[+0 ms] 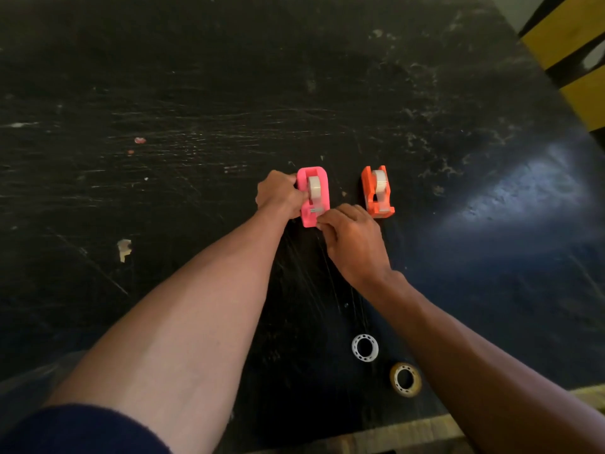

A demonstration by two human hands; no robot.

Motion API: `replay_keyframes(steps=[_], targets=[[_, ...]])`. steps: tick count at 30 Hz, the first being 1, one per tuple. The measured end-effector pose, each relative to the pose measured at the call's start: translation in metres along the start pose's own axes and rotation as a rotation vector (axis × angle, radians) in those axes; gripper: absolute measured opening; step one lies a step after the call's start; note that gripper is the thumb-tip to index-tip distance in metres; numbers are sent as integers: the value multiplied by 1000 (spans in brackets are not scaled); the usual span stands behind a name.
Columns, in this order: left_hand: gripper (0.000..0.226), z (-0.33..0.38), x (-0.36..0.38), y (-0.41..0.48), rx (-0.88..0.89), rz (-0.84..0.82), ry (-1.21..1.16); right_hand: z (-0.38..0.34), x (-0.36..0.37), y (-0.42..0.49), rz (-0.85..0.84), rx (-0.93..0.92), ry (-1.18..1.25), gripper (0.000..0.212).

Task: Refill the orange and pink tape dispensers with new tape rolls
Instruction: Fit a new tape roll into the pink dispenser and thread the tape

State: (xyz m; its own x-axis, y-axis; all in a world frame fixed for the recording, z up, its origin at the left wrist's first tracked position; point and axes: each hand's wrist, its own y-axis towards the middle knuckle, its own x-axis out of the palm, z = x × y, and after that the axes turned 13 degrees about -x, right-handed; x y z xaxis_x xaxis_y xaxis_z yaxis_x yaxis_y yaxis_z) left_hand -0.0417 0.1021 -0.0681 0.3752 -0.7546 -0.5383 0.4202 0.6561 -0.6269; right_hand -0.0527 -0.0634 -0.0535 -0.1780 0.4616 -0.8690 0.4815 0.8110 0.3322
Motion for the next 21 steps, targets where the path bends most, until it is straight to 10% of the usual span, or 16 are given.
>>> replay_keyframes(steps=[21], targets=[[49,3,1,-8,-20,4,-21,7,15,-5,-74,-31,4,15]])
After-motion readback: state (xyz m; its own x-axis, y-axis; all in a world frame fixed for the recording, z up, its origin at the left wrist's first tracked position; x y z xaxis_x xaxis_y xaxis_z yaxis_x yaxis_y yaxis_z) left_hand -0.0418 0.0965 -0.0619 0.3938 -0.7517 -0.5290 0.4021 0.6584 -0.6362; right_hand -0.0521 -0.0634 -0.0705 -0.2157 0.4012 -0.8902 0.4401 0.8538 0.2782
